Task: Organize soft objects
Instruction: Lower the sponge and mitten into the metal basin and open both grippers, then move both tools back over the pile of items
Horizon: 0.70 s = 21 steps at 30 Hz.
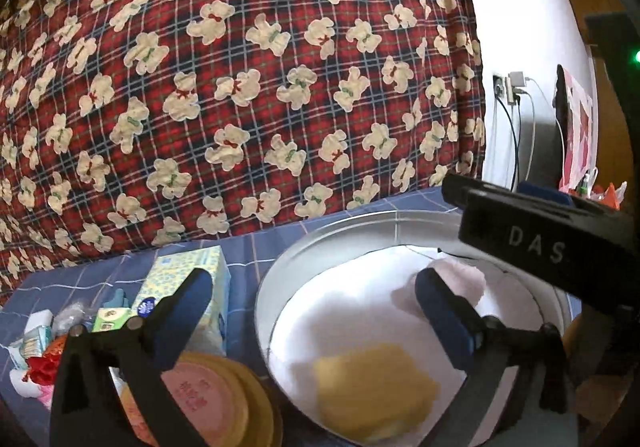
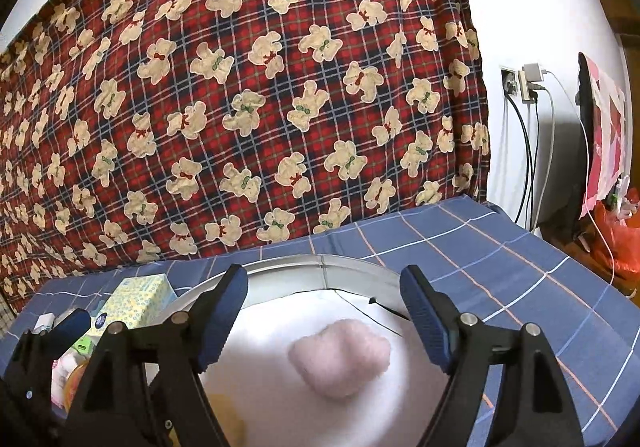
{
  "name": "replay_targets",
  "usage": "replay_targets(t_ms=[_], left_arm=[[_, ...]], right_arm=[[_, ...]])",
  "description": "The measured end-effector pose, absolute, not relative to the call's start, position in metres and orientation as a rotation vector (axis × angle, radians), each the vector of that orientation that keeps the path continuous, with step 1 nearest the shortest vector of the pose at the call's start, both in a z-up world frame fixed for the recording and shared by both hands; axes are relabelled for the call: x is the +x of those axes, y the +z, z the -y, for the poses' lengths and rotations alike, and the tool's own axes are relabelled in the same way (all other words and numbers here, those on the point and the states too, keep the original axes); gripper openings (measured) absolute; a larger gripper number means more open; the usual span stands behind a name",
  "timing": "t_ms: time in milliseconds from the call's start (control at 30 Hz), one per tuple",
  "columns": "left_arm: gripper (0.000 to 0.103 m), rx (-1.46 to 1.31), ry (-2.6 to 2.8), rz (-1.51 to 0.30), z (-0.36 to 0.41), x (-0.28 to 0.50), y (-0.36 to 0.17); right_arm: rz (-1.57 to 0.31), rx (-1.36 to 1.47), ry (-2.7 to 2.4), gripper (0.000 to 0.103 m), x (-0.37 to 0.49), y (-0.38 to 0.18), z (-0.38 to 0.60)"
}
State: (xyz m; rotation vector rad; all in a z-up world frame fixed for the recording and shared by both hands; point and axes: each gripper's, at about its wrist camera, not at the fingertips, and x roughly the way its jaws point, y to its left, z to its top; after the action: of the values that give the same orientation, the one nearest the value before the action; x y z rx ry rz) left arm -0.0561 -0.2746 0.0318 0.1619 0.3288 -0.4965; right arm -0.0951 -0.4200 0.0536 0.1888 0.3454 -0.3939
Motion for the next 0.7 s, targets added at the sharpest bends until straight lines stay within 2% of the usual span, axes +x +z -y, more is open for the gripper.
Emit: replay_targets(t_ms=[133, 267, 433, 700], left_arm=[[0.103, 0.143, -0.481, -0.341, 0.266, -0.054, 0.033], [0.103, 0.116, -0.449, -0.359, 0.254, -0.05, 0.033], [0.103, 0.111, -0.418, -0.353, 0.238, -0.051, 0.034], [0.103, 0.071, -0.35, -0.373, 0.197, -0.047, 0.032]], right_arm=[[-0.287, 0.213, -0.36, 0.081, -0.103, 0.057, 0.419], [-0.197, 0.198, -0.368, 0.089, -0.115, 0.063, 0.413], [-0.136, 0.188, -0.36, 0.09, -0.122, 0.066, 0.408], [-0.14, 0.175, -0.364, 0.09, -0.119, 0.062, 0.402]])
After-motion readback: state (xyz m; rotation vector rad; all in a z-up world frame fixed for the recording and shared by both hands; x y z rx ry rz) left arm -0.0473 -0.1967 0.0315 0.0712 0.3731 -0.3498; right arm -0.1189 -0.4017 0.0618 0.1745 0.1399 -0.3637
